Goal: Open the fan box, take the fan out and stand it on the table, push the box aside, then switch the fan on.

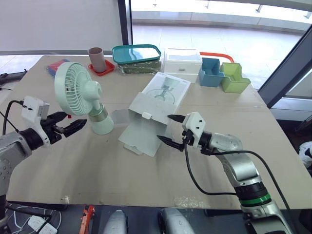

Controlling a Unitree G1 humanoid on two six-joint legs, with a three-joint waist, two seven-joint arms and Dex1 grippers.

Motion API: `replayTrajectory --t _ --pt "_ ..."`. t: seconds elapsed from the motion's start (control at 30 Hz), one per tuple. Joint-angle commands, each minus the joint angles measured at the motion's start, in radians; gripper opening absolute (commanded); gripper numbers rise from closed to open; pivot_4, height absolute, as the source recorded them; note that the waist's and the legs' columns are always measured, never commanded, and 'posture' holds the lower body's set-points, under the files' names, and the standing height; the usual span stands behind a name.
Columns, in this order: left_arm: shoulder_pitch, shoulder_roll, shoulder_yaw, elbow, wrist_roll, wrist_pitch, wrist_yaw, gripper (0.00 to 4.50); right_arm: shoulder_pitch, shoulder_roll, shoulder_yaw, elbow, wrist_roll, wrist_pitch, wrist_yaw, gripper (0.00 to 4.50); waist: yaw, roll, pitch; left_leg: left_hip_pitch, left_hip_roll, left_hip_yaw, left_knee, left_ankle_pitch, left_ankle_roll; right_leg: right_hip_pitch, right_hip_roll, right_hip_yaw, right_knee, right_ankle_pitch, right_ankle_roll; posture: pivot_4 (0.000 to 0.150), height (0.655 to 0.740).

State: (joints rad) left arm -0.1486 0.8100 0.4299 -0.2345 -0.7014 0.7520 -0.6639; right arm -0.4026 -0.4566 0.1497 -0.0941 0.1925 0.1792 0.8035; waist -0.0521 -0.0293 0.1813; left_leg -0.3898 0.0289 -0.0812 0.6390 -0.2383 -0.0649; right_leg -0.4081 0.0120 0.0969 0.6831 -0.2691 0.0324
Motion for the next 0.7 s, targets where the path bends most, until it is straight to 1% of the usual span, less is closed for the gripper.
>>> replayTrajectory --t 0.03,0.13,0.23,0.33,0.43,0.53,0.6,0.7 --pt "0.042 0.017 0.007 -0.043 0.007 -0.02 -0.04 4.42 0.002 -0.009 -0.028 -0.047 0.017 0.002 -0.001 4.5 0.0 0.0 0.0 0.0 0.0 0.0 0.0 0.0 0.0 0.0 0.0 0.0 0.0 0.0 0.0 0.15 0.74" --pt "0.086 0.019 0.009 -0.06 0.007 -0.031 -0.074 4.42 0.008 -0.01 -0.034 -0.053 0.022 0.006 -0.007 4.5 0.001 0.0 0.0 0.0 0.0 0.0 0.0 0.0 0.0 0.0 0.0 0.0 0.0 0.0 0.0 0.15 0.74" --pt "0.167 0.033 -0.021 -0.086 0.053 -0.1 -0.152 4.42 0.018 -0.011 -0.042 -0.065 0.029 0.011 -0.011 4.5 0.0 0.0 0.0 0.0 0.0 0.0 0.0 0.0 0.0 0.0 0.0 0.0 0.0 0.0 0.0 0.15 0.74" --pt "0.232 0.02 -0.041 -0.125 0.049 -0.141 -0.213 4.42 0.033 -0.009 -0.06 -0.092 0.048 0.03 -0.021 4.5 0.002 0.0 0.0 0.0 0.0 0.0 -0.001 0.0 0.0 0.0 0.0 0.001 0.0 0.0 0.0 0.15 0.74" --pt "0.274 0.004 -0.094 -0.174 0.057 -0.193 -0.263 4.42 0.056 -0.015 -0.079 -0.131 0.063 0.055 -0.033 4.5 0.003 0.0 0.0 0.0 0.0 0.0 0.0 0.0 0.0 0.0 0.0 0.0 0.0 -0.001 0.0 0.15 0.74" --pt "0.263 -0.029 -0.183 -0.204 0.069 -0.254 -0.317 4.42 0.092 -0.02 -0.093 -0.2 0.081 0.103 -0.054 4.5 0.005 0.0 0.0 0.0 0.0 0.0 0.0 0.0 0.0 0.0 0.0 0.001 -0.001 -0.002 0.001 0.15 0.74" --pt "0.236 -0.048 -0.222 -0.175 0.108 -0.325 -0.342 4.42 0.109 -0.018 -0.099 -0.244 0.087 0.146 -0.078 4.5 0.004 0.0 0.0 0.0 -0.001 0.001 0.0 0.0 0.0 0.0 0.0 0.001 -0.001 -0.002 0.001 0.15 0.74" --pt "0.151 -0.093 -0.283 -0.093 0.15 -0.405 -0.362 4.42 0.166 -0.021 -0.08 -0.369 0.065 0.234 -0.143 4.5 0.005 0.0 0.0 0.0 0.0 0.0 0.0 0.0 0.0 0.0 0.001 0.001 -0.001 -0.002 0.0 0.15 0.74"
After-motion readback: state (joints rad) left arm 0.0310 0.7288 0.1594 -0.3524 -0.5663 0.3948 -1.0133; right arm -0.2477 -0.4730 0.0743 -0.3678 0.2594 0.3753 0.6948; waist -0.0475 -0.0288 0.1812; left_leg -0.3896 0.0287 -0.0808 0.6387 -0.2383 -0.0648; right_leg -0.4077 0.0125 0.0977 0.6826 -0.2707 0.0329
